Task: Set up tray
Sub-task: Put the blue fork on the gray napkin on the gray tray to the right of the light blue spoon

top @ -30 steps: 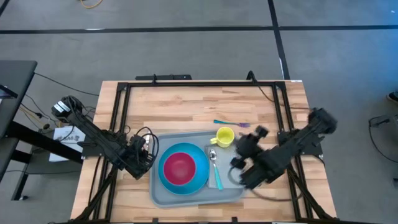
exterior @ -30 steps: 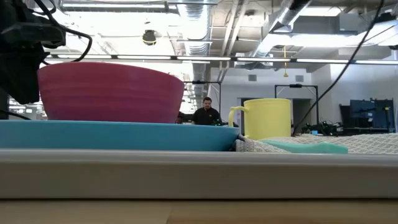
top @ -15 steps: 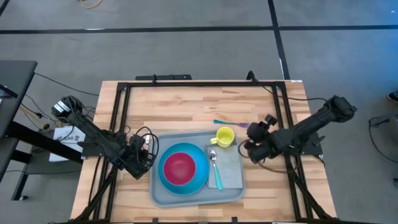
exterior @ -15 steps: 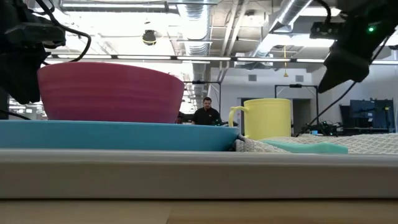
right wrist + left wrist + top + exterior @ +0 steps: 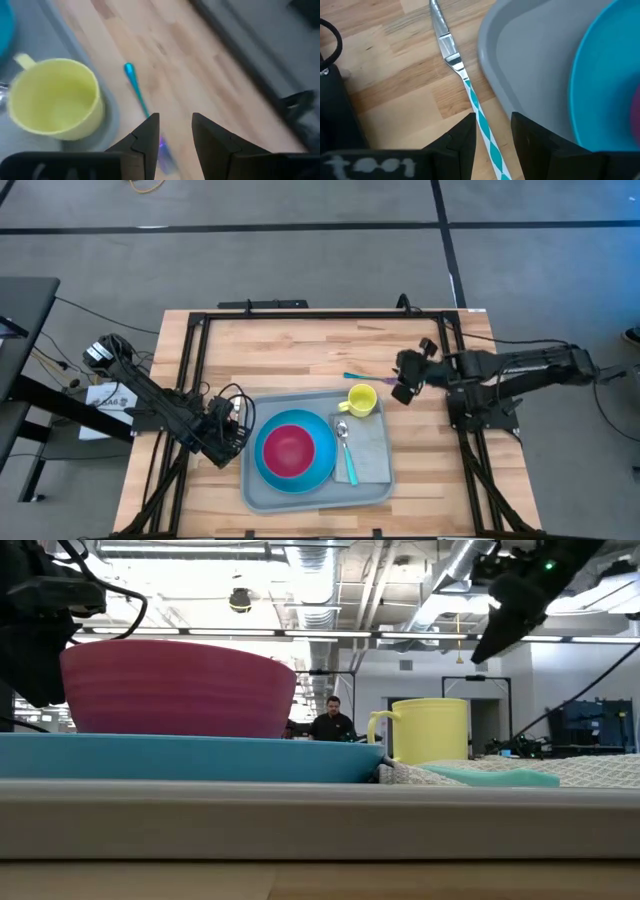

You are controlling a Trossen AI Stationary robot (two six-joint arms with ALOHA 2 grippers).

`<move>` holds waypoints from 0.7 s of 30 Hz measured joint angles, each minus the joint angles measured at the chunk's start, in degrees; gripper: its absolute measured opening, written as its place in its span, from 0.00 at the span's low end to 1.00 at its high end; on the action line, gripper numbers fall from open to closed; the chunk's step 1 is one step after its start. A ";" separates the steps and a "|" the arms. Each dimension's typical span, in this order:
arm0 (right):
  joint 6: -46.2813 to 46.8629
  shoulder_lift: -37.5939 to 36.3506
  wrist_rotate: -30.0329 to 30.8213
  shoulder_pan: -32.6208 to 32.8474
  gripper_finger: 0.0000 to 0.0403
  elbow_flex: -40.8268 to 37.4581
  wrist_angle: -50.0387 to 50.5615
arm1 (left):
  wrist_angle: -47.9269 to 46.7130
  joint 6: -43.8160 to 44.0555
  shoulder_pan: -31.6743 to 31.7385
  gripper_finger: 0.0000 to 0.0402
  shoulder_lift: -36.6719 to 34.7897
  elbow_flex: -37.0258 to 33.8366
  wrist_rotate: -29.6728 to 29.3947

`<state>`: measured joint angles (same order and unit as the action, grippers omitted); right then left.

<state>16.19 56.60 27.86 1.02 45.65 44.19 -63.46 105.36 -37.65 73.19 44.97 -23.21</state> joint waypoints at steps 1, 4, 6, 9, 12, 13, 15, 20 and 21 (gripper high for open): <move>0.19 -0.22 -2.83 -1.52 0.27 0.00 -0.01 | 0.02 -0.49 0.00 0.28 0.00 0.00 -0.01; 6.70 0.18 -6.44 -4.68 0.27 0.00 1.09 | 0.00 -1.52 0.00 0.28 0.00 0.00 -0.74; 14.75 1.32 -6.91 -5.95 0.27 0.00 1.52 | 0.03 -2.00 0.01 0.28 0.00 0.00 -1.56; 25.16 3.75 -7.10 -7.08 0.27 0.00 3.84 | 0.02 -2.86 0.02 0.28 0.00 0.00 -1.74; 31.27 6.75 -7.67 -8.33 0.27 0.00 7.16 | 0.02 -4.14 0.02 0.28 0.00 0.00 -2.10; 32.87 7.81 -7.70 -8.69 0.27 -0.01 8.03 | 0.04 -4.46 0.02 0.28 0.00 0.00 -2.44; 35.45 9.88 -7.76 -9.47 0.27 -0.54 8.29 | 0.13 -5.25 0.02 0.28 0.00 0.00 -2.97; 36.36 14.01 -9.47 -11.66 0.27 -4.72 3.64 | 0.26 -6.86 0.02 0.28 0.00 0.00 -4.03; 36.38 14.56 -10.23 -12.23 0.27 -5.58 2.64 | 0.26 -7.18 0.02 0.28 0.00 0.00 -4.03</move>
<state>52.58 71.16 17.63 -11.20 40.07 46.82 -63.20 98.19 -37.63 73.19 44.97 -27.25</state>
